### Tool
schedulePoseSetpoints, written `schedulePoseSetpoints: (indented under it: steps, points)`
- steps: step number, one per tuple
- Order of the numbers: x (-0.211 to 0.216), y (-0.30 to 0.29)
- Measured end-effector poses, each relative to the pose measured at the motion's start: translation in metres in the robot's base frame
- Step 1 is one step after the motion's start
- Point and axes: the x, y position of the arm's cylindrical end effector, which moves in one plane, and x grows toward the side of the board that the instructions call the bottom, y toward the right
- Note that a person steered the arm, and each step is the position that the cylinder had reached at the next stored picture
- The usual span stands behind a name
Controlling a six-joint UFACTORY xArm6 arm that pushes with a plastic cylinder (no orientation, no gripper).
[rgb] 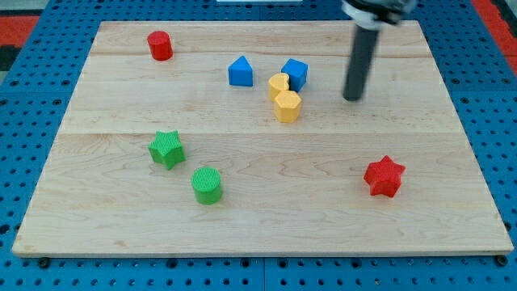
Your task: Move the red star to the top center of the board
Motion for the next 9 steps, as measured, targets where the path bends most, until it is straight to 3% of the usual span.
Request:
schedulePoseSetpoints:
  steps: [1,2,3,4,5,9]
  points:
    - [0.061,0.067]
    - [0.136,0.042]
    - [0.167,-0.011]
    - [0.115,-0.031]
    - [0.098,-0.022]
    - [0.097,0.067]
